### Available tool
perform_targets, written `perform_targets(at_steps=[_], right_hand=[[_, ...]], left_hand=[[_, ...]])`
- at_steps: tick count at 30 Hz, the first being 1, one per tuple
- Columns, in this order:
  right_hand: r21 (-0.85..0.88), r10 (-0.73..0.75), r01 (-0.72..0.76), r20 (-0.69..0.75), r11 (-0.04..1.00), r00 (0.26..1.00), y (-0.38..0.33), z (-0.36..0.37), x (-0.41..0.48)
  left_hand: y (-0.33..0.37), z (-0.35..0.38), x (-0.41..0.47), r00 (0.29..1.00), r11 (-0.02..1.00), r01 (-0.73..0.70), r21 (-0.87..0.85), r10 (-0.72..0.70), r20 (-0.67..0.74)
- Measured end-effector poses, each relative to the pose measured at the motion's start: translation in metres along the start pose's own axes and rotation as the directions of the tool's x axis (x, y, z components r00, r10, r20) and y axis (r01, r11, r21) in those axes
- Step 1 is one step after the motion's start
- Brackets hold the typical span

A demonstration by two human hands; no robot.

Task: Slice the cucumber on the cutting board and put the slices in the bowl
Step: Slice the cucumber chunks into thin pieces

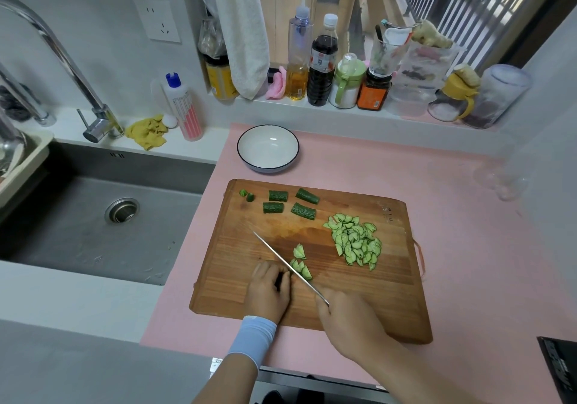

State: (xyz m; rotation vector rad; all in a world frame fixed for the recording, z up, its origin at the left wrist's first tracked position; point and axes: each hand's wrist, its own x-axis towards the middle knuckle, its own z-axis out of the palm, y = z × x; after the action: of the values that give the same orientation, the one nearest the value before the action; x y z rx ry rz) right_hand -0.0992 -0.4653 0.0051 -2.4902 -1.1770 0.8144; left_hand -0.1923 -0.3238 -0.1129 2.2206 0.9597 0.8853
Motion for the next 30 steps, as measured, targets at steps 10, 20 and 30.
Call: perform_targets(at_steps=[10, 20, 30], right_hand=[[0.022, 0.017, -0.017, 0.029, 1.000, 0.999, -0.011, 0.005, 0.028], [0.047, -0.015, 0.017, -0.036, 0.999, 0.999, -0.009, 0.011, 0.017], [0.027, -0.001, 0.001, -0.008, 1.000, 1.000, 0.003, 0.005, -0.001]], left_hand=[[-0.004, 0.002, -0.004, 1.000, 1.000, -0.007, -0.001, 0.007, -0.002], [-0.002, -0.001, -0.003, 0.999, 0.999, -0.036, 0.019, 0.037, -0.016], [-0.004, 0.002, -0.005, 1.000, 1.000, -0.018, 0.003, 0.018, -0.016]])
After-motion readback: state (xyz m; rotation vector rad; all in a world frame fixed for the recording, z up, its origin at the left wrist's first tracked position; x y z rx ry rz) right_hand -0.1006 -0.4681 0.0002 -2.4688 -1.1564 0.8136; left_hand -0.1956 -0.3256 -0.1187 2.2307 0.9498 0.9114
